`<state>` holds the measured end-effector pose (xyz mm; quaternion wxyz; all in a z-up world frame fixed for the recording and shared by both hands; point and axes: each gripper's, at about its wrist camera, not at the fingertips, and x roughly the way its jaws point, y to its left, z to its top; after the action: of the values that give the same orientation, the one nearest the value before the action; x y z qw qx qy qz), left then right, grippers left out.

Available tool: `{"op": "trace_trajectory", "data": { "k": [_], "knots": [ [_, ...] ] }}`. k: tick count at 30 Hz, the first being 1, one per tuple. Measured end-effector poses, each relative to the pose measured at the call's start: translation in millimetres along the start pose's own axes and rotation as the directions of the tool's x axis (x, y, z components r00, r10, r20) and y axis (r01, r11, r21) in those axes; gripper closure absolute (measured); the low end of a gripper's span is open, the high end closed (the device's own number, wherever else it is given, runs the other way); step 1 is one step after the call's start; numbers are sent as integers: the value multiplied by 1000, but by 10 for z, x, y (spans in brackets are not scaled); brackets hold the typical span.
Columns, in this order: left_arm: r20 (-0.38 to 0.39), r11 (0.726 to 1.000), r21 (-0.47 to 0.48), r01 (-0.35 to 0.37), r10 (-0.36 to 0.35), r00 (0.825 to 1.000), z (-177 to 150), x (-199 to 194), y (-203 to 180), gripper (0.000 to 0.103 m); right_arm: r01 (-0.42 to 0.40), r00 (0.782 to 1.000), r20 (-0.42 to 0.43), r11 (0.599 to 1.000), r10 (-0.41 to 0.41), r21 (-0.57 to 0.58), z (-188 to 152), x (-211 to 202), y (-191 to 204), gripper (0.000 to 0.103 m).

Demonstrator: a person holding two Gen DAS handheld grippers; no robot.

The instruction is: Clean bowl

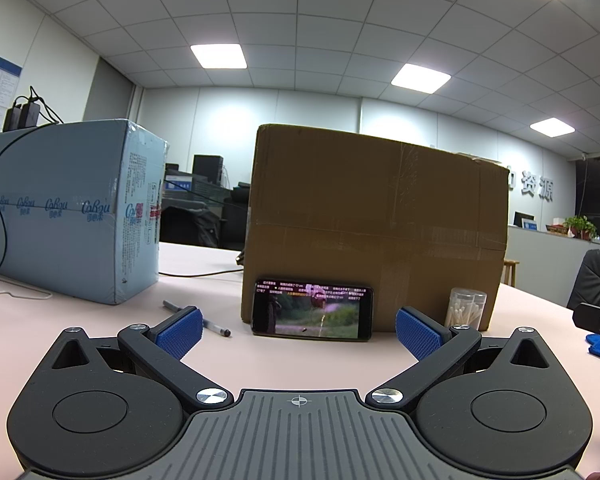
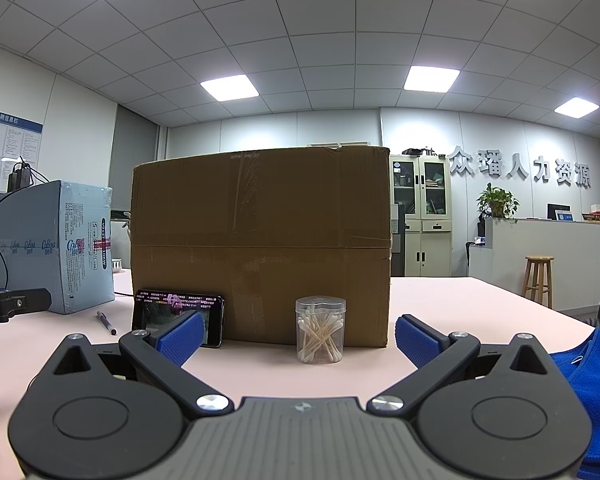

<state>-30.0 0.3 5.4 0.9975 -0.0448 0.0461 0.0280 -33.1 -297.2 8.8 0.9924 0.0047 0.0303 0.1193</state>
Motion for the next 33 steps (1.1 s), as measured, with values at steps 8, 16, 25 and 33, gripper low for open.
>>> {"op": "trace_trajectory", "data": {
  "k": [8,16,25,33],
  "knots": [
    [0,1000,0,0,0,1000,-4,1,9,0,0,1000,0,1000,0,-1,1,-1,3,0],
    [0,1000,0,1,-1,1000,-9,-6,5,0,-1,1000,1,1000,1,-1,2,7,-2,0],
    [-1,1000,0,2,-2,1000,-10,-7,8,0,-1,1000,2,1000,1,-2,-3,19,3,0],
    [-2,1000,0,2,-2,1000,-7,-4,11,0,-2,1000,2,1000,2,-3,-6,25,3,0]
  ]
}}
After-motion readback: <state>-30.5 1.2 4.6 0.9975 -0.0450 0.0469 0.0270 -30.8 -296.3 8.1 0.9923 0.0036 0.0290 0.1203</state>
